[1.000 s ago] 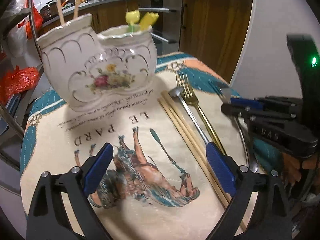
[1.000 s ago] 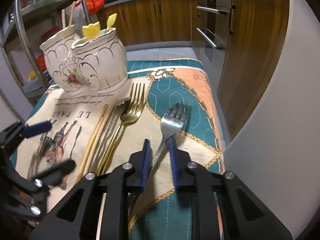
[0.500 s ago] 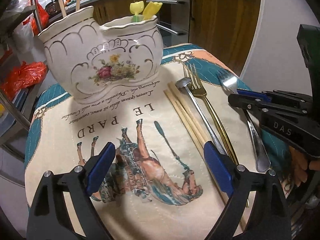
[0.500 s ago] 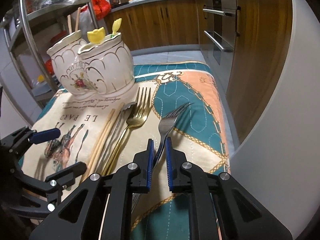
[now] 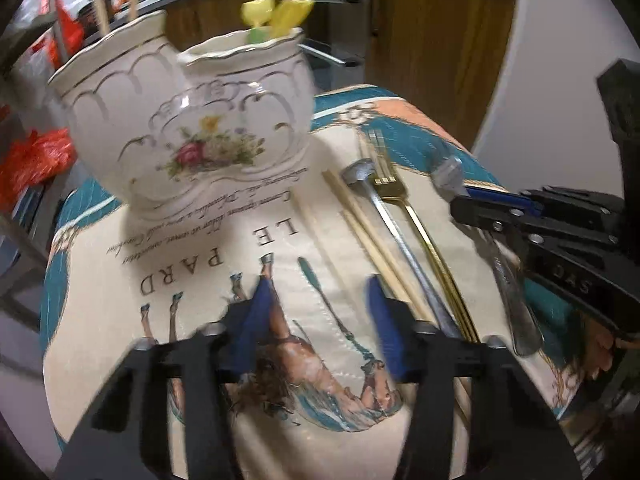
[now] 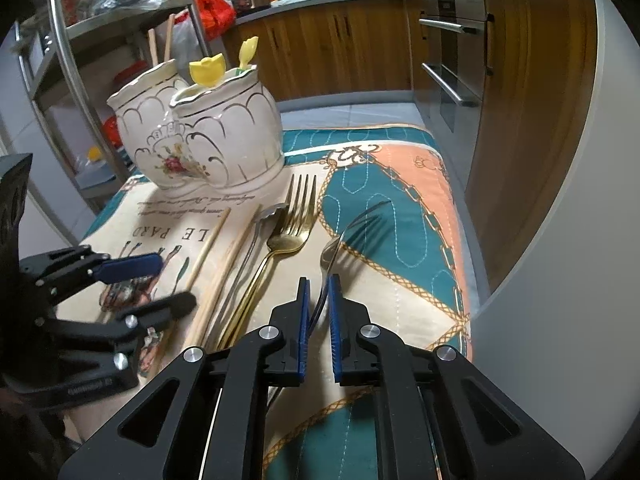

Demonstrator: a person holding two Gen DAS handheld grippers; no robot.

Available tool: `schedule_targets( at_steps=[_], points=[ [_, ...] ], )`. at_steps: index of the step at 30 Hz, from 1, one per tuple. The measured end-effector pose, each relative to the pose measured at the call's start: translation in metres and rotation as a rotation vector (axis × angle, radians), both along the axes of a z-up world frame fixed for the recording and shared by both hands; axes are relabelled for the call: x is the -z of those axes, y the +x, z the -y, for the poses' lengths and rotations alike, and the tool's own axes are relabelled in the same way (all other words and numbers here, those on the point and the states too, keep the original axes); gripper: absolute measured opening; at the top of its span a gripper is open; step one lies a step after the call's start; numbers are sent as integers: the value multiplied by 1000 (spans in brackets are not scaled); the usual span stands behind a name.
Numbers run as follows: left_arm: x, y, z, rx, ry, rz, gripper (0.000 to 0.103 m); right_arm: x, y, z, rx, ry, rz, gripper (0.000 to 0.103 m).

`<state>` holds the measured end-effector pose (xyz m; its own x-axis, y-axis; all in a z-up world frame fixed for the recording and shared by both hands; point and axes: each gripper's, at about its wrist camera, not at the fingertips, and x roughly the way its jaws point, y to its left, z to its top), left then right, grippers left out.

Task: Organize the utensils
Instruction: 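Close the right tool on the steel fork while the left tool lowers onto a chopstick, then lift the steel fork with the right tool while the left tool lifts the chopstick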

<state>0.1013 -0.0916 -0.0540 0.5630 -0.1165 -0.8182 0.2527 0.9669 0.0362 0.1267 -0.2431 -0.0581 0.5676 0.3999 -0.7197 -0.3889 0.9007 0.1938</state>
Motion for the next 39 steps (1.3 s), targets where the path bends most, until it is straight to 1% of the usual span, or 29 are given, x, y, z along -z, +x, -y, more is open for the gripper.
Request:
schedule_targets(
  at_steps=[1,3,8,14,17,19,23,26,29,35,39],
  points=[
    [-1,0,1,16,1,-4,21,0,0,0,-1,2,-1,10],
    [-2,2,0,51,10,-12,10,-1,0,0,-4,9,0,8],
    [-4,-1,-13,76,-9,-42,10,-1,-2,1,-12,14,2,4],
    [-8,-11,-26,118,-9,-76,6,-4,-4,7,-1,18,10,4],
    [-10,-18,-29,153,9,-97,5,-4,-4,9,-3,19,-4,4],
    [-10,-20,-33,155,11,-104,5,-3,-4,9,0,11,-13,4],
    [-8,-23,-35,146,1,-93,6,0,-3,6,-5,0,-29,4],
    [-8,-27,-35,149,6,-80,7,2,-2,-1,-12,-37,-34,6],
    [-6,-25,-36,148,-7,-74,7,2,-3,-6,-18,-70,-16,6],
    [-7,-28,-41,159,-27,-50,7,0,-4,-8,-17,-81,-9,5],
    [-7,-28,-45,167,-41,-47,5,-7,-10,-8,-12,-84,15,5]
  ],
)
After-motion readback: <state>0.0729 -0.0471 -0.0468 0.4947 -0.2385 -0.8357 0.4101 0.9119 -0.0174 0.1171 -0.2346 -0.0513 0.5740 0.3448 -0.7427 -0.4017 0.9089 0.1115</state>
